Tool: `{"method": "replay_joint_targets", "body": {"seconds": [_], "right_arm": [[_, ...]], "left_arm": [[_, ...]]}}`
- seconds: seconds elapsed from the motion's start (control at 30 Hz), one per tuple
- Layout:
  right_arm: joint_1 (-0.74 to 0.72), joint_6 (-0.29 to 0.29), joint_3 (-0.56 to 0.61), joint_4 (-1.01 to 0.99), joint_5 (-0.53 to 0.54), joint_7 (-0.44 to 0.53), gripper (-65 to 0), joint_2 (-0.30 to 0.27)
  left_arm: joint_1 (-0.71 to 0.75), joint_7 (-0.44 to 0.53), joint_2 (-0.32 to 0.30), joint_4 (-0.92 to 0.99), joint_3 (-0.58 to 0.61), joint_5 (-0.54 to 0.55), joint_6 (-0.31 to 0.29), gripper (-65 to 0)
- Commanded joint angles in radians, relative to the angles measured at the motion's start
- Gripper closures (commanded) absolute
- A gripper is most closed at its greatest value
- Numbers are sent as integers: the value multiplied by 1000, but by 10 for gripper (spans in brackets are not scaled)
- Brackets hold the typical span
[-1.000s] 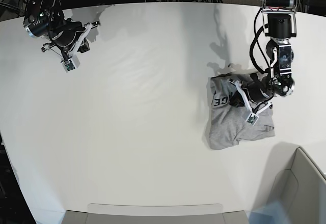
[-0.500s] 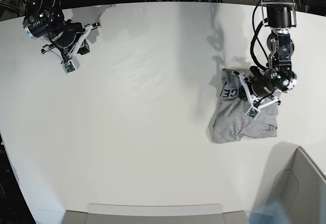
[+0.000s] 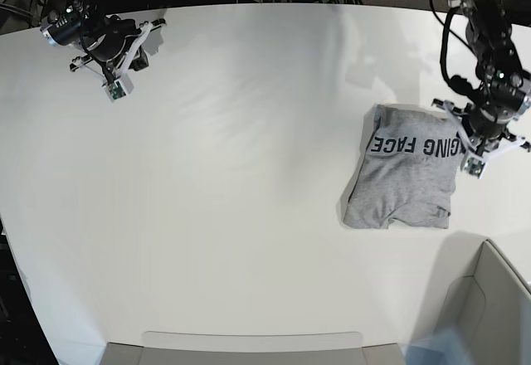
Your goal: Fold the T-shirt properly
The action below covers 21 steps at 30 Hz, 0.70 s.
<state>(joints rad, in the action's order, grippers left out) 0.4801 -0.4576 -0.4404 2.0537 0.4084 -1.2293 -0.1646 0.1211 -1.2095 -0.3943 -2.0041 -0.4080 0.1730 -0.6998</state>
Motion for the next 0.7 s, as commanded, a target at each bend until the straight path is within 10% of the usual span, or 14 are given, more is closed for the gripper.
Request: {"method": "replay_joint_targets", "body": {"seconds": [0.0, 0.67], "right_arm": [[21, -13, -4, 18, 7, 9, 0, -6], [532, -13, 18, 17, 4, 343, 0, -2]], "left_arm": [[39, -2, 11, -33, -39, -3, 2, 0], [724, 290, 232, -8, -319, -5, 2, 0]]}}
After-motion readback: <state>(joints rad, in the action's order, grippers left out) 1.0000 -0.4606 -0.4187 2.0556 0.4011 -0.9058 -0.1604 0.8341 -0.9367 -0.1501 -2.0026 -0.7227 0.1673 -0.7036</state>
